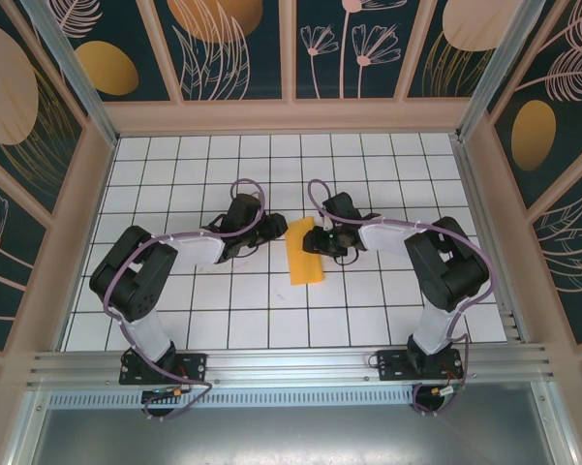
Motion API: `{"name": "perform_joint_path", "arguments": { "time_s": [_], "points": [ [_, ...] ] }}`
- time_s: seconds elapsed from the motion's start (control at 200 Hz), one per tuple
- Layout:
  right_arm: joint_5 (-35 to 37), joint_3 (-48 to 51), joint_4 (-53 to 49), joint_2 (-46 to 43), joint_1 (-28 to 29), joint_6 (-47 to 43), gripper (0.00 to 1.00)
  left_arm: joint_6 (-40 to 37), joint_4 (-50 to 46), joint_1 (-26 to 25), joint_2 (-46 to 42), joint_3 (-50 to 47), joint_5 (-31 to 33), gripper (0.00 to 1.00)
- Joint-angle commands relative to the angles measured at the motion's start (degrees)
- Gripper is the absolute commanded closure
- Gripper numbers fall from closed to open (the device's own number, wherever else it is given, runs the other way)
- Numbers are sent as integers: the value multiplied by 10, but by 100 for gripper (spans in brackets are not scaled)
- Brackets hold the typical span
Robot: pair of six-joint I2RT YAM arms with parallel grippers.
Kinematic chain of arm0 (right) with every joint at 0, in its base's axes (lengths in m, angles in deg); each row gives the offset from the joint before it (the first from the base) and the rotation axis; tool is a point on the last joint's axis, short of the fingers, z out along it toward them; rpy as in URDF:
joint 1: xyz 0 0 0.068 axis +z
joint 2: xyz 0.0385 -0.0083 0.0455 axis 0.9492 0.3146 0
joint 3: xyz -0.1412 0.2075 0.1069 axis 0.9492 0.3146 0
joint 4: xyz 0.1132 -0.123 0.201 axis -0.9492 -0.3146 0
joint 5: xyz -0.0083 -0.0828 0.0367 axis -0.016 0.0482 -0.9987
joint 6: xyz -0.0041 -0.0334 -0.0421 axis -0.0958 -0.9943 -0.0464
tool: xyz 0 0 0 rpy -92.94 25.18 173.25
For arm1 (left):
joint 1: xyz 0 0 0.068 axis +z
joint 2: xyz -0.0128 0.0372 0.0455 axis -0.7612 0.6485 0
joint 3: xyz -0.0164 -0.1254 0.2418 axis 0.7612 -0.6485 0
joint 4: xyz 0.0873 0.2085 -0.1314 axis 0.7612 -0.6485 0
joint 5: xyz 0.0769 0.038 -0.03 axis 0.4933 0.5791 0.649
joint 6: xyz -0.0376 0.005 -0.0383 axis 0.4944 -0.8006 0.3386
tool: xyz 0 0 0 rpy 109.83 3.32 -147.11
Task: Fold a paper plane with a square sheet of paper (pick it up from the middle)
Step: Hold the square sheet of paper at the center of the table.
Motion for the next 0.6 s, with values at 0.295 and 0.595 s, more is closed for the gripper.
{"name": "perform_joint_path", "arguments": {
  "time_s": [0.295, 0.595],
  "points": [
    [64, 22, -25, 54, -3, 2, 53, 1, 8, -2, -19, 1, -5, 54],
    [77, 15, -38, 67, -2, -1, 53, 1, 2, -3, -15, 6, -14, 55]
  ]
}}
